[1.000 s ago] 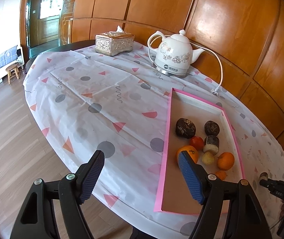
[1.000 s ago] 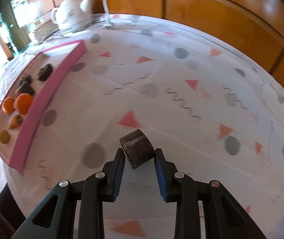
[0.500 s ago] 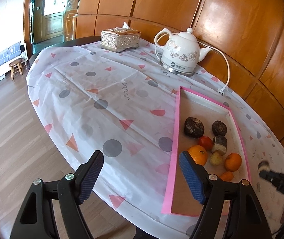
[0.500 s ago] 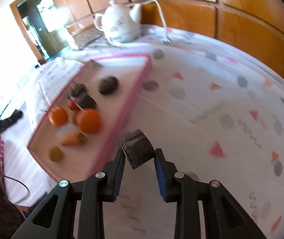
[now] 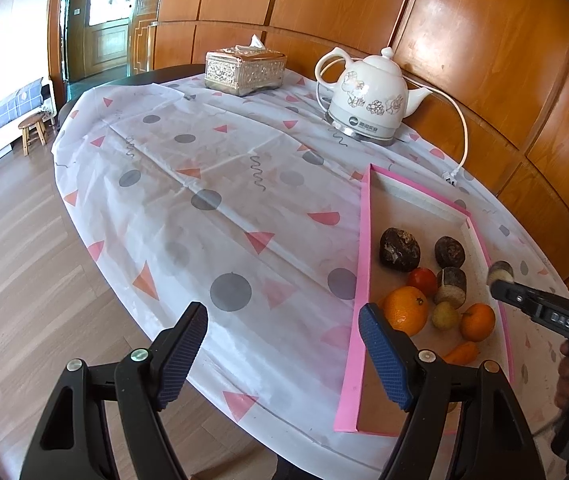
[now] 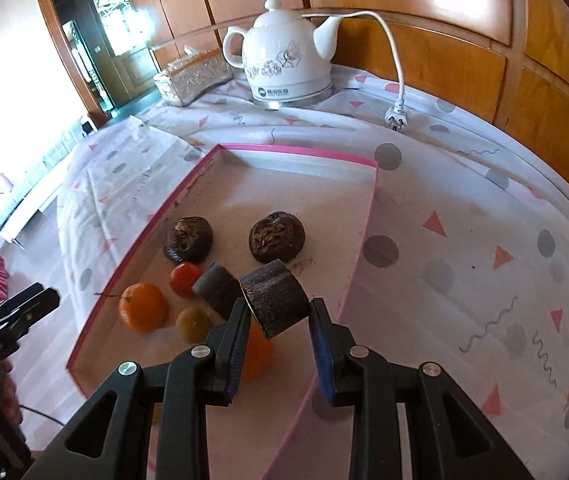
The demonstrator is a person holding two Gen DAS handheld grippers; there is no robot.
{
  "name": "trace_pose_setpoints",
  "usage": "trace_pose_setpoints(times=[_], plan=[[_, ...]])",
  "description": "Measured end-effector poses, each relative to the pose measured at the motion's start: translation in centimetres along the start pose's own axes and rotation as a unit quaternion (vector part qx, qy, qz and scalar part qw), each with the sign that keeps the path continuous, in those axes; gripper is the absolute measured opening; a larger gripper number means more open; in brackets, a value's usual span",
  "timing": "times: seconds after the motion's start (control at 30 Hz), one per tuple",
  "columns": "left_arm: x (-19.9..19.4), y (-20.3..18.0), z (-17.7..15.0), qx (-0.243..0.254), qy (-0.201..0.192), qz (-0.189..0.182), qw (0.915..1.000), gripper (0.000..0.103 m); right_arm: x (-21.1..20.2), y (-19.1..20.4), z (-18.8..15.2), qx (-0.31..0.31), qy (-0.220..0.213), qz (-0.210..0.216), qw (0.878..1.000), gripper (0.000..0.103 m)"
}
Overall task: Organize fruits
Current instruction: 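Carry the dark slice into the pink tray and open the right tool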
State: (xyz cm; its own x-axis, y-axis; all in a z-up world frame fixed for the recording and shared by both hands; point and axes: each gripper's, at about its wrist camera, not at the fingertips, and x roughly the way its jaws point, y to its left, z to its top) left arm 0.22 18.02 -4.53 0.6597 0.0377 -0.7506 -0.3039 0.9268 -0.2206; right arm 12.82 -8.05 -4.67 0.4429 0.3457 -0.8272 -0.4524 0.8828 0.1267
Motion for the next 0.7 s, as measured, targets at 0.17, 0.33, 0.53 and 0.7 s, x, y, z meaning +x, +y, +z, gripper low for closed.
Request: trace_pose_setpoints(times=[0.17,0.33,0.53,0.7], plan=[[0.0,-0.2,-0.1,0.007,0.000,0.000,1.0000,0.078,1.6,0.3,0.4,-0.004,0.005,-0.021,1.000,0.031],[-0.5,-1.0,-0.1,0.022,-0.009,-0.004,0.9997,0.083,1.1,0.0,-0.1,0.012,-0.006,-0.022,1.000,0.037],[-1.6,-2.2,0.0,0.044,-0.029,-0.006,0.9986,0.088,-1.1,0.4,-1.6,0.020,-0.027,-0.029,0.999,0.038],[-2.9,-3.4,0.0,0.064,-0.052,-0.012,0.9965,0.096,-3.0,1.3,-2.9,0.029,-0.050,-0.048,0.997,0.049]])
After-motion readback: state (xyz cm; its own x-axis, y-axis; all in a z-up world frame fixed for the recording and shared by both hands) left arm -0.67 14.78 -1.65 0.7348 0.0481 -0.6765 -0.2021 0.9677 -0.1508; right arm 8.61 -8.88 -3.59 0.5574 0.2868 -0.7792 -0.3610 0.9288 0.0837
